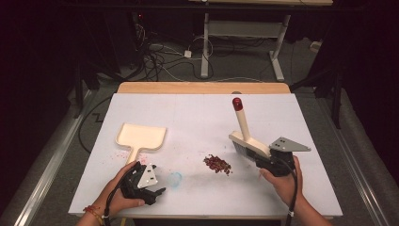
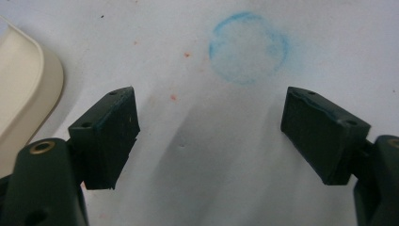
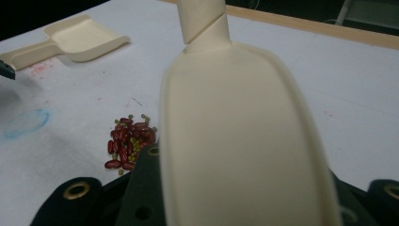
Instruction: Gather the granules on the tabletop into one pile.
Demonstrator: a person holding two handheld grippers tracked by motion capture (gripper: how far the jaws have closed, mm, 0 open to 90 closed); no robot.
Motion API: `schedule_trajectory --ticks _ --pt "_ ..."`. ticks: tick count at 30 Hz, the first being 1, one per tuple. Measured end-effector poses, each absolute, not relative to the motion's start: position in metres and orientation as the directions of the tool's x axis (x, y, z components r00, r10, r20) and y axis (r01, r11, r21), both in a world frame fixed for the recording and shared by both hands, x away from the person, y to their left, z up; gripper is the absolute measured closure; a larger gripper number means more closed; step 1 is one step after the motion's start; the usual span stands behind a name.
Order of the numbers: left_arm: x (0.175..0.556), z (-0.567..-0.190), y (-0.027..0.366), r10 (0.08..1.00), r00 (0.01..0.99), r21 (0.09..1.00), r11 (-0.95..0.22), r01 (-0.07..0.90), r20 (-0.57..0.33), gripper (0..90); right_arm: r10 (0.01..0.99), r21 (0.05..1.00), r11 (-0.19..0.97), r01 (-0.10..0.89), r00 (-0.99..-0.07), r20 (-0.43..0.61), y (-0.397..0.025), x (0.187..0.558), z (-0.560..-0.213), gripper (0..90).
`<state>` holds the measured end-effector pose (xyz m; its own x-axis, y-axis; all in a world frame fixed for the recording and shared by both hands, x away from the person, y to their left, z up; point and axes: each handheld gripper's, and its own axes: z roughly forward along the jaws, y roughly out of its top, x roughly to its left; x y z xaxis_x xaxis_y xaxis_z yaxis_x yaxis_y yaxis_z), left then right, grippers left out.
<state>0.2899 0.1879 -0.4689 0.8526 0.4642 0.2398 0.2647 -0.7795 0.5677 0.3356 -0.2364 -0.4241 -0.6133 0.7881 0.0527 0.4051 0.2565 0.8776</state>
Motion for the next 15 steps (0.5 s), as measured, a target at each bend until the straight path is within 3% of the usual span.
schedule_trajectory --ticks 15 --pt "0.293 -0.467 0.189 0.5 0.827 0.591 -0.759 0.274 0.258 19.0 0.707 0.814 0.162 0.558 -0.641 0.298 -0.28 0.304 -0.417 68.2"
